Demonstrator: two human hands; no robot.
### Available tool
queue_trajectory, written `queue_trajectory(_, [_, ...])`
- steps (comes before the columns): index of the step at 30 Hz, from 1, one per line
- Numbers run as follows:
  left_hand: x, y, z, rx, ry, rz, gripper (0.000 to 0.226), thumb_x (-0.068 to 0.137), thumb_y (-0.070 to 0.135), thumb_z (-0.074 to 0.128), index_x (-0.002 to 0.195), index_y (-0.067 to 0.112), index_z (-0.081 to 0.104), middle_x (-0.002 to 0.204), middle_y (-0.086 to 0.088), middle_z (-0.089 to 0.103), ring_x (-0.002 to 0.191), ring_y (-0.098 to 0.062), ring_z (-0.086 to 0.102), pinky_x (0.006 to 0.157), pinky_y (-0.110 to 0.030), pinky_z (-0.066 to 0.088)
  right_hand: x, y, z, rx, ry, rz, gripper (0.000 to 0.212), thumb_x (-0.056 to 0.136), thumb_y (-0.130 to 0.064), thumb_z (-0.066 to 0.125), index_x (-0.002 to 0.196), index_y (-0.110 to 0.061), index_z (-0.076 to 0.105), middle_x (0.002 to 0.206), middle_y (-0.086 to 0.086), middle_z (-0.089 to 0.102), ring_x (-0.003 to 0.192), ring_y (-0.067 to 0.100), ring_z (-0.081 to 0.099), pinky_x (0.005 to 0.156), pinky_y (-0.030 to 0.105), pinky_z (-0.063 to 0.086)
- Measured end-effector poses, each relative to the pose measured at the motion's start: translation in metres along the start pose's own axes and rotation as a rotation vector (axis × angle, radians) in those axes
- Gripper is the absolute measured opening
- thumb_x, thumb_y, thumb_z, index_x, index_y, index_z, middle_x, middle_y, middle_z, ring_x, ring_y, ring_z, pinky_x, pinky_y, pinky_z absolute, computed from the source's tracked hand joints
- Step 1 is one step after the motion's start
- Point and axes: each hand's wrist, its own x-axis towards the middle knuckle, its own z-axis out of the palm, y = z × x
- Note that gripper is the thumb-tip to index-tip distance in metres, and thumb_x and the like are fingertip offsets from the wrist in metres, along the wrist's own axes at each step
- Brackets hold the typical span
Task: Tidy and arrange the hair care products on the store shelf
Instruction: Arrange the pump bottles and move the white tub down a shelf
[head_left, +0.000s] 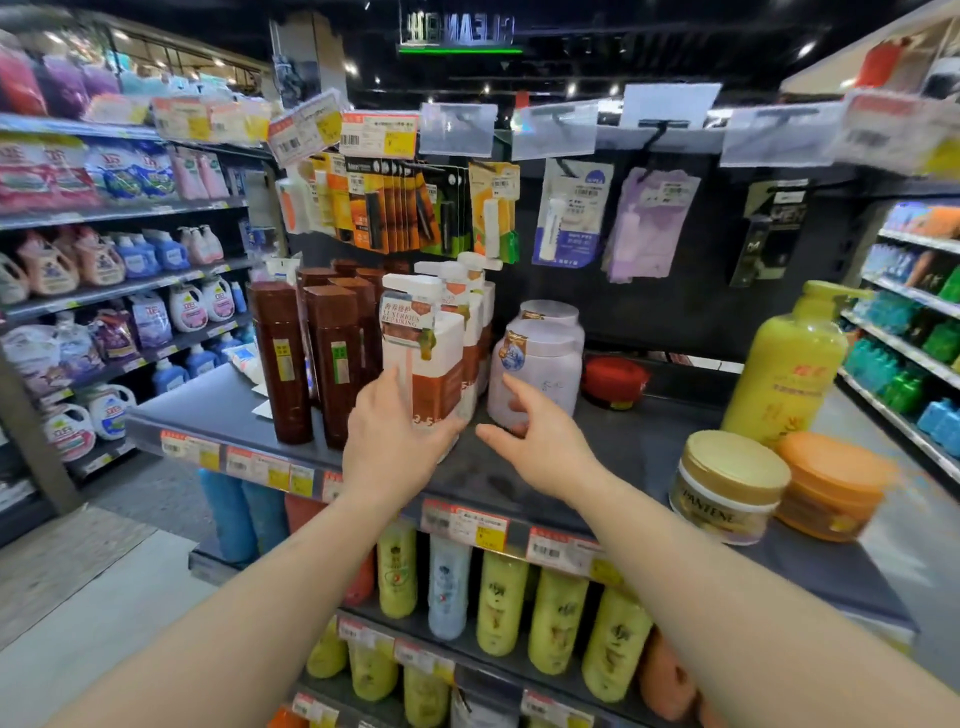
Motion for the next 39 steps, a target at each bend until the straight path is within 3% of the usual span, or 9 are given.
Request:
queue_trajectory(3, [-0.017, 0.020, 0.010, 0.019, 0.012, 0.042, 0.088, 0.071, 0.061, 0.069, 0.142, 0.019, 0.036, 0.134, -0.010, 0.048, 0.127, -0.030, 0.041, 0.103, -0.044, 0.038, -0.019, 0.014, -0.020, -0.055, 0.052, 0.013, 0.073, 0.087, -0.040, 0.066, 0.148, -0.026, 0.030, 0.147, 0.002, 0.043, 0.131, 0.018, 0.044, 0.107, 0.035, 0.040])
queue_trajectory(9, [-0.048, 0.071, 0.028, -0.020, 0.017, 0.149, 0.077, 0.077, 0.052, 0.071, 0.140, 0.018, 0.043, 0.140, -0.007, 0.046, 0.131, -0.023, 0.038, 0.107, -0.036, 0.031, -0.058, 0.032, -0.069, -0.096, 0.120, 0.002, 0.069, 0.088, -0.038, 0.065, 0.147, -0.027, 0.033, 0.142, 0.001, 0.046, 0.124, 0.018, 0.048, 0.104, 0.039, 0.043])
queue_trajectory(12, [-0.056, 0.091, 0.037, -0.034, -0.013, 0.170, 0.076, 0.077, 0.056, 0.068, 0.141, 0.024, 0.042, 0.141, -0.005, 0.044, 0.133, -0.022, 0.036, 0.110, -0.039, 0.030, -0.073, 0.040, -0.091, -0.120, 0.167, -0.005, 0.066, 0.088, -0.038, 0.065, 0.146, -0.031, 0.033, 0.142, -0.001, 0.046, 0.121, 0.016, 0.050, 0.102, 0.038, 0.045])
queue_trajectory(17, [-0.070, 0.115, 0.045, -0.051, -0.081, 0.174, 0.077, 0.078, 0.056, 0.066, 0.143, 0.026, 0.040, 0.147, -0.003, 0.037, 0.137, -0.021, 0.029, 0.112, -0.038, 0.026, -0.093, 0.051, -0.117, -0.119, 0.221, 0.021, 0.065, 0.089, -0.036, 0.065, 0.146, -0.030, 0.035, 0.139, 0.001, 0.049, 0.109, 0.013, 0.052, 0.090, 0.025, 0.043])
queue_trajectory(20, [-0.077, 0.116, 0.047, -0.071, -0.101, 0.187, 0.074, 0.077, 0.056, 0.067, 0.142, 0.029, 0.042, 0.146, -0.003, 0.037, 0.137, -0.021, 0.029, 0.112, -0.038, 0.027, -0.101, 0.056, -0.123, -0.116, 0.258, 0.038, 0.065, 0.088, -0.035, 0.066, 0.145, -0.030, 0.037, 0.134, 0.001, 0.052, 0.106, 0.013, 0.052, 0.092, 0.025, 0.043])
queue_trajectory(24, [-0.082, 0.106, 0.045, -0.037, -0.143, 0.202, 0.073, 0.079, 0.059, 0.064, 0.142, 0.034, 0.039, 0.148, -0.001, 0.035, 0.139, -0.021, 0.026, 0.112, -0.040, 0.027, -0.108, 0.056, -0.112, -0.079, 0.226, 0.052, 0.066, 0.089, -0.034, 0.065, 0.147, -0.029, 0.034, 0.139, 0.003, 0.049, 0.119, 0.019, 0.052, 0.100, 0.034, 0.045])
queue_trajectory(33, [-0.088, 0.055, 0.018, 0.166, -0.255, 0.292, 0.070, 0.086, 0.069, 0.041, 0.148, 0.038, 0.027, 0.157, -0.004, 0.025, 0.145, -0.026, 0.015, 0.118, -0.044, 0.015, -0.120, 0.049, -0.055, -0.333, 0.258, 0.034, 0.063, 0.091, -0.045, 0.056, 0.147, -0.028, 0.033, 0.146, -0.001, 0.044, 0.134, 0.016, 0.038, 0.108, 0.032, 0.032])
queue_trajectory(39, [-0.116, -0.008, -0.003, 0.060, -0.306, 0.379, 0.077, 0.083, 0.067, 0.049, 0.149, 0.033, 0.027, 0.155, -0.001, 0.029, 0.144, -0.024, 0.017, 0.119, -0.042, 0.014, -0.155, 0.056, 0.017, -0.393, 0.352, 0.043, 0.063, 0.088, -0.043, 0.063, 0.144, -0.025, 0.038, 0.140, -0.003, 0.049, 0.131, 0.016, 0.041, 0.107, 0.030, 0.032])
